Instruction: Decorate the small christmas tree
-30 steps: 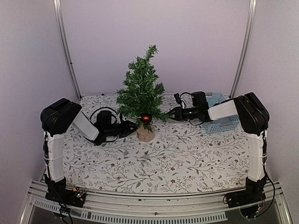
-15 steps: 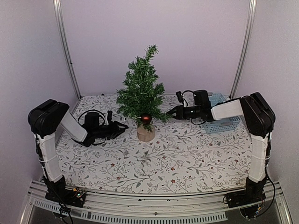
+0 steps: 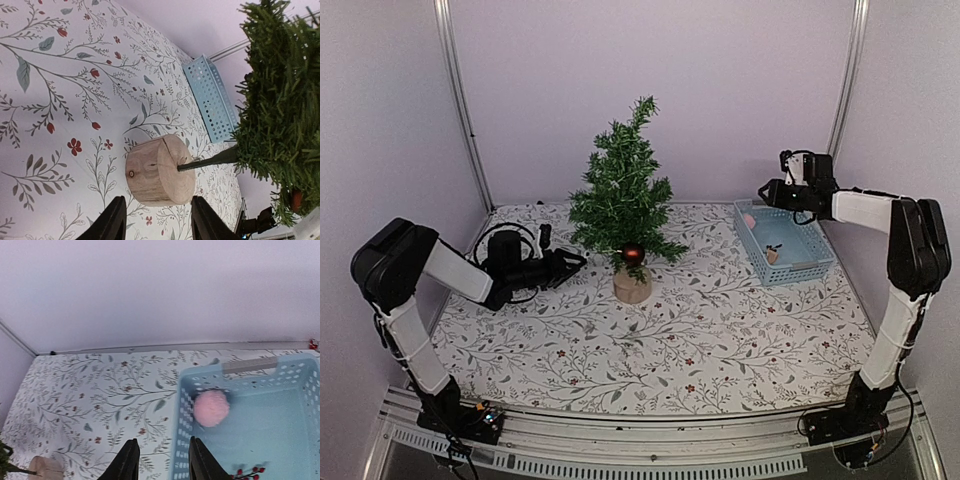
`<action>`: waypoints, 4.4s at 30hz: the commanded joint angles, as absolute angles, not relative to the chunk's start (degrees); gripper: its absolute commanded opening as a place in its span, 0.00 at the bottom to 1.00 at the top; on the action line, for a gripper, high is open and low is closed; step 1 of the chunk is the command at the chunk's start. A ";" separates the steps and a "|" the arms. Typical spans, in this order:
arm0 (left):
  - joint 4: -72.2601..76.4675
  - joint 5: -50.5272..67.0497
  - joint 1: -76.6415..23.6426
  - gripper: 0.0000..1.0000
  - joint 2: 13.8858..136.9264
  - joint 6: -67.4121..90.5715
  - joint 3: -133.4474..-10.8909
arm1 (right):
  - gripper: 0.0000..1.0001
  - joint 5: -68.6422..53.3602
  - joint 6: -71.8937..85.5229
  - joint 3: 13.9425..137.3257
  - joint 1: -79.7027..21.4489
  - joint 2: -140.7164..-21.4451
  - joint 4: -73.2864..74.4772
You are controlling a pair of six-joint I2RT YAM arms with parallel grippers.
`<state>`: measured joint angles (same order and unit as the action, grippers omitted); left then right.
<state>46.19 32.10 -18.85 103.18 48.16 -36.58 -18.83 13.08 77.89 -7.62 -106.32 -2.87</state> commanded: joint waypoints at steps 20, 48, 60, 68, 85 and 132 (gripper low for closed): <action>39.11 27.74 -18.57 0.46 94.97 45.43 -34.04 | 0.43 -1.94 10.31 81.19 -3.24 -120.61 11.41; 38.86 26.80 -18.34 0.46 92.84 45.48 -33.31 | 0.06 -9.75 10.20 83.93 -1.42 -123.20 15.06; 37.73 25.95 -18.35 0.46 90.79 45.24 -32.80 | 0.00 -10.80 9.58 77.01 -1.47 -105.76 4.80; 36.70 24.24 -18.37 0.46 86.81 43.70 -31.76 | 0.00 -20.19 9.83 68.45 -1.79 -91.82 -7.34; 22.03 21.06 -17.57 0.55 59.83 27.62 -32.48 | 0.00 -25.00 -5.33 63.21 -29.87 -73.25 -23.89; 6.55 25.90 -52.47 0.24 67.94 -4.41 -60.81 | 0.00 -37.70 -15.03 74.36 -55.02 -83.79 -13.23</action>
